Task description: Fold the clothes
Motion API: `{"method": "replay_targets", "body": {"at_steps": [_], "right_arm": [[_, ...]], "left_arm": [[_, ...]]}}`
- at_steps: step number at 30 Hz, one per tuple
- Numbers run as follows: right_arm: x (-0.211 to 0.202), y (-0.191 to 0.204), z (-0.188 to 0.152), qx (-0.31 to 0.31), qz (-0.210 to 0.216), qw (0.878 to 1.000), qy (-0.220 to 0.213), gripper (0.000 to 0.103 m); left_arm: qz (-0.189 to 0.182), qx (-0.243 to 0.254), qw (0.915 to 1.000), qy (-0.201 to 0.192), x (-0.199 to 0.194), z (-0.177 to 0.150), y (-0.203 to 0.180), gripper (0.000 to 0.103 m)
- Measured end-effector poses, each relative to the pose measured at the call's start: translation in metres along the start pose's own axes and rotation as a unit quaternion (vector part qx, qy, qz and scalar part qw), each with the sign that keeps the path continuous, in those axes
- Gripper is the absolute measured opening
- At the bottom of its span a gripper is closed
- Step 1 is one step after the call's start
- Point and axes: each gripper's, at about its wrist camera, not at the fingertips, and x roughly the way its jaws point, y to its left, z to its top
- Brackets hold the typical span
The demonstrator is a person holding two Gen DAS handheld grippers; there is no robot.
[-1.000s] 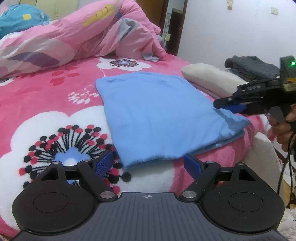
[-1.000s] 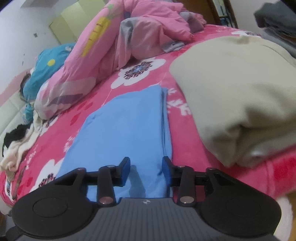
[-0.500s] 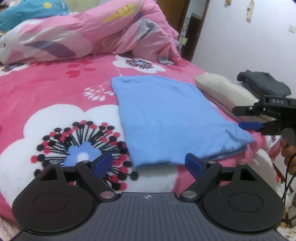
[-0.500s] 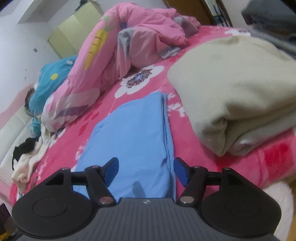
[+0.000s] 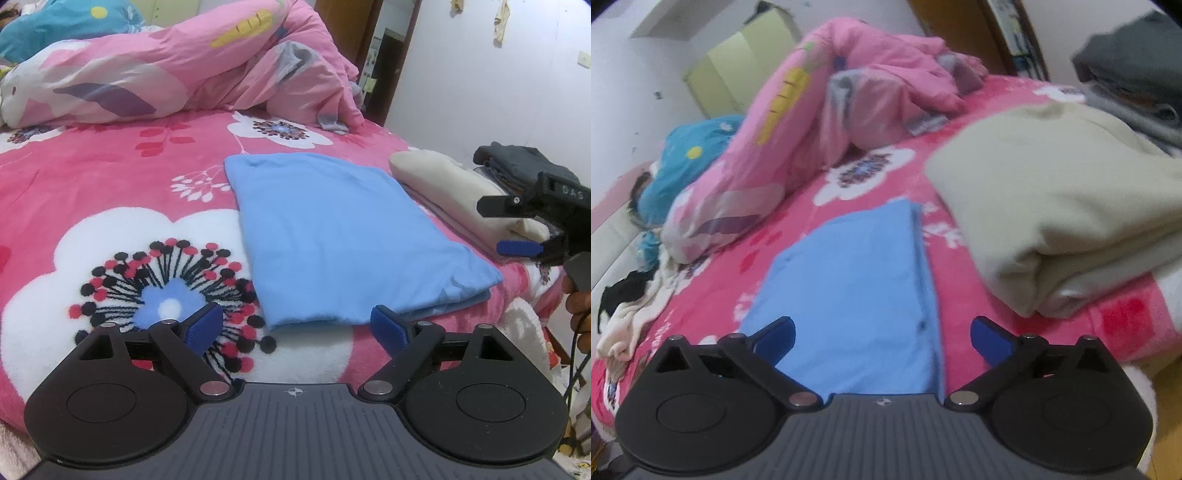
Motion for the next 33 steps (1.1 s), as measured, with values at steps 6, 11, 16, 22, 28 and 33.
{"method": "replay_targets", "body": {"at_steps": [6,11,16,22,28,33], "right_arm": [[-0.004,0.028,-0.001,-0.052,-0.058,0.997,-0.02,0.103],[-0.003,0.039,0.0,-0.08,-0.081,0.993,-0.025,0.103],[0.0,0.047,0.001,-0.099,-0.133,0.986,-0.029,0.103],[-0.002,0.053,0.005,-0.126,-0.15,0.98,-0.037,0.103],[-0.005,0.063,0.009,-0.157,-0.142,0.977,-0.039,0.103],[-0.002,0.078,0.008,-0.207,-0.164,0.963,-0.046,0.103]], "left_arm": [[0.0,-0.006,1.0,-0.004,-0.002,-0.001,0.001,0.09],[0.0,-0.014,0.9999,-0.007,-0.005,-0.002,0.004,0.092],[-0.004,-0.018,0.9998,-0.01,-0.006,-0.003,0.006,0.092],[-0.007,-0.027,0.9995,-0.013,-0.007,-0.004,0.01,0.092],[-0.01,-0.037,0.9992,-0.015,-0.007,-0.004,0.014,0.093],[-0.008,-0.043,0.9989,-0.017,-0.006,-0.004,0.016,0.093]]}}
